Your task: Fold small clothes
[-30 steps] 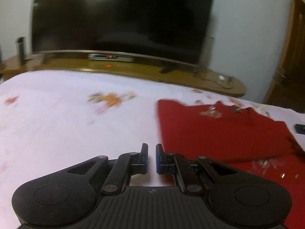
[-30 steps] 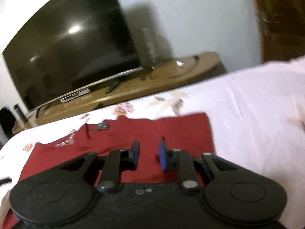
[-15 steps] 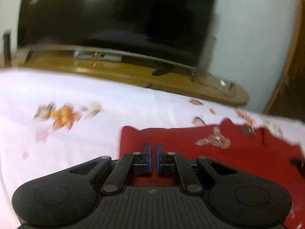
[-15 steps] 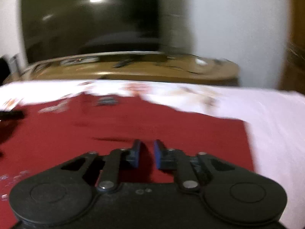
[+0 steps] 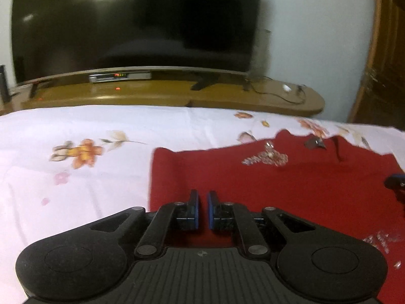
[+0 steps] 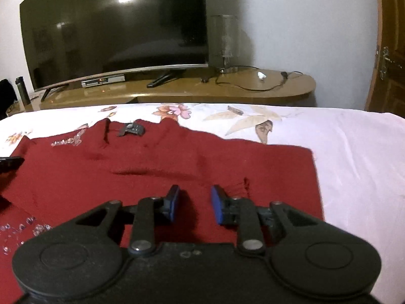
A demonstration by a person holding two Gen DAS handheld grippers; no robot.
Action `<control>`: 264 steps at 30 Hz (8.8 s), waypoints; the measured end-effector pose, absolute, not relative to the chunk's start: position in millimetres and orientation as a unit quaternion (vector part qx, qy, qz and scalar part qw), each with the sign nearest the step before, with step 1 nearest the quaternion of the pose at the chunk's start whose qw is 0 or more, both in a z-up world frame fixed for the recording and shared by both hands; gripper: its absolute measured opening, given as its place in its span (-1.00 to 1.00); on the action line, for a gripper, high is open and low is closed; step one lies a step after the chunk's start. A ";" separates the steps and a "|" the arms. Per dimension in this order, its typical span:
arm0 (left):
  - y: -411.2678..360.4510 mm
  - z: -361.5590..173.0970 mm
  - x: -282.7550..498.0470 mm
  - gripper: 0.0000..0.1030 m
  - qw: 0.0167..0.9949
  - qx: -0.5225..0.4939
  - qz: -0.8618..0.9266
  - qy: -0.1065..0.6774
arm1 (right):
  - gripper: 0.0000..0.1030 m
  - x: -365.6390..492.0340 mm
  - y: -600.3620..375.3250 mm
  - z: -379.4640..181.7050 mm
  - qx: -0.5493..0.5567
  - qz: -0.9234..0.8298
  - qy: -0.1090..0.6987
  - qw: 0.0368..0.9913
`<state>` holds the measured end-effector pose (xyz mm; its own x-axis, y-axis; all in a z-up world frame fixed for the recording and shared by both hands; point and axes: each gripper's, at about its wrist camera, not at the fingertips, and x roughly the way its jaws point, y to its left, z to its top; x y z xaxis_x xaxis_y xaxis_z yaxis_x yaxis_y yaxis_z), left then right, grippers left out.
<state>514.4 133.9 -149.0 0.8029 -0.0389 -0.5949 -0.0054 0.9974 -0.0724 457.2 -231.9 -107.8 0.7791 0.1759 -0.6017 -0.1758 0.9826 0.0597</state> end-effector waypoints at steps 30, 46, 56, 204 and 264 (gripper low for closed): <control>144.6 -161.5 445.3 -0.33 0.935 -0.070 0.090 0.337 | -0.88 426.8 -297.0 -106.4 0.113 0.108 0.328 0.932; 116.2 -142.7 440.4 -0.32 0.955 -0.047 0.113 0.270 | -0.89 422.3 -304.3 -108.8 0.087 0.139 0.339 0.926; 131.6 -139.5 420.8 -0.32 0.956 -0.087 0.120 0.254 | -0.66 406.5 -316.9 -88.1 0.092 0.147 0.299 0.938; 128.2 -168.0 562.0 -0.59 0.941 -0.138 -0.061 0.302 | 0.15 511.9 -335.1 -101.7 0.129 0.169 0.287 0.934; 23.1 -161.7 488.1 0.19 0.942 0.038 -0.160 0.292 | -0.28 436.4 -186.7 -112.9 -0.126 0.278 0.329 0.894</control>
<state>488.1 23.1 -161.7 0.7780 -0.2797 -0.5626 0.3245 0.9456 -0.0214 436.4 -186.7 -112.9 0.6297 0.4142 -0.6572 -0.5794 0.8139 -0.0422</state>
